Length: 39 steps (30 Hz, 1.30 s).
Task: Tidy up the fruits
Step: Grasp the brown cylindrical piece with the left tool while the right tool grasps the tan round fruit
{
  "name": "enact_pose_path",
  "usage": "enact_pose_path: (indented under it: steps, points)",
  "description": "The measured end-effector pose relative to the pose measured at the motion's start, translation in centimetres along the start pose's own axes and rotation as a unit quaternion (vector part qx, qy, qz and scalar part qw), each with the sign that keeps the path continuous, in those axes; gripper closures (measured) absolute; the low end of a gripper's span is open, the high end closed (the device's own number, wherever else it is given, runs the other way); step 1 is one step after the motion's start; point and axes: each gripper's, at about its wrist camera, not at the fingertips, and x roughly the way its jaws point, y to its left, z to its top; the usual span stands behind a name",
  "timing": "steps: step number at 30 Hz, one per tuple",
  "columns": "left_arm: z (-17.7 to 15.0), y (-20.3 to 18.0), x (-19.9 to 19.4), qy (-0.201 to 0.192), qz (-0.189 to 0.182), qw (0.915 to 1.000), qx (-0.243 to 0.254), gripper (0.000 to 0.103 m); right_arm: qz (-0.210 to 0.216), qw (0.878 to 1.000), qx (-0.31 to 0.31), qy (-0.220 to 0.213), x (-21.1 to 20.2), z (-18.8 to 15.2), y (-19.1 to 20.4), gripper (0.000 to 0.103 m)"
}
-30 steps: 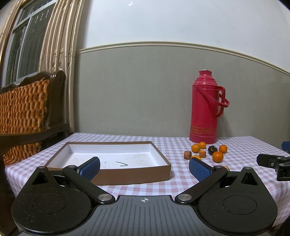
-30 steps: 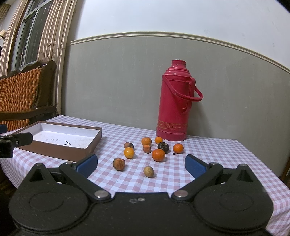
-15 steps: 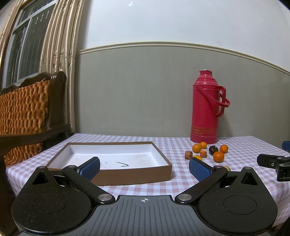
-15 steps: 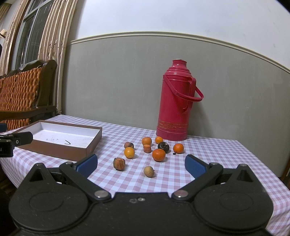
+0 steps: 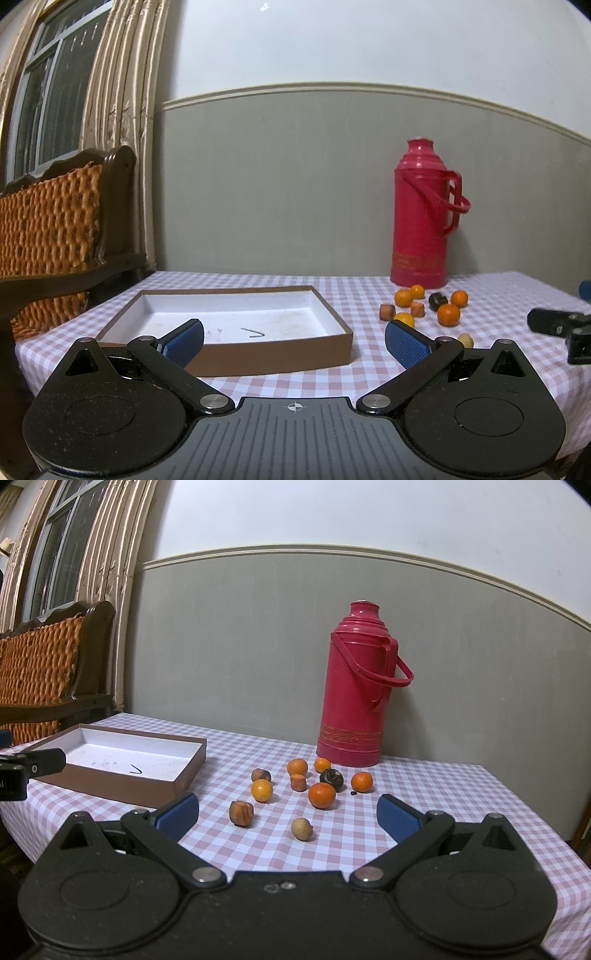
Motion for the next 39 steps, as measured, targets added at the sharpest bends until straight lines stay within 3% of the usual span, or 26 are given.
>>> enact_pose_path:
  steps: [6,10,11,12,13,14,21,28,31,39]
  points:
    - [0.2,-1.3,0.5,0.002,-0.014,0.9995,0.027,0.000,-0.004,1.000,-0.015,0.002,0.0,-0.3,-0.1,0.006]
    - [0.4,-3.0,2.6,-0.003,-0.039,0.9984,0.040,0.000,-0.002,1.000,-0.016,0.006,1.8,0.2,-1.0,0.016]
    - [0.4,-3.5,3.1,-0.002,-0.044,0.9980,0.046,0.003,-0.007,1.000,-0.020,0.013,2.6,0.2,-1.2,0.019]
    - [0.4,-3.9,3.8,0.002,-0.051,0.9975,0.049,0.021,-0.004,1.000,-0.019,0.023,3.5,0.1,-1.6,0.028]
    - [0.2,-4.3,4.3,0.011,-0.055,0.9971,0.052,0.028,-0.001,0.999,-0.016,0.033,4.1,-0.2,-1.9,0.034]
    - [0.2,-4.7,5.0,0.022,-0.060,0.9966,0.052,0.031,0.001,0.999,-0.014,0.040,4.6,-0.4,-2.2,0.035]
    - [-0.6,-7.6,8.8,0.051,-0.092,0.9932,0.050,0.030,0.020,0.998,-0.026,0.062,7.8,-1.1,-2.5,0.037]
    - [-1.3,-9.8,12.3,0.080,-0.114,0.9891,0.048,0.031,0.031,0.994,-0.030,0.100,11.9,-2.0,-2.6,0.056]
    - [-1.5,-10.3,13.5,0.091,-0.121,0.9876,0.040,0.031,0.031,0.992,-0.043,0.112,13.1,-2.3,-2.5,0.059]
    - [-2.1,-11.3,16.3,0.127,-0.135,0.9824,0.027,0.043,0.039,0.988,-0.045,0.142,16.0,-2.8,-2.8,0.068]
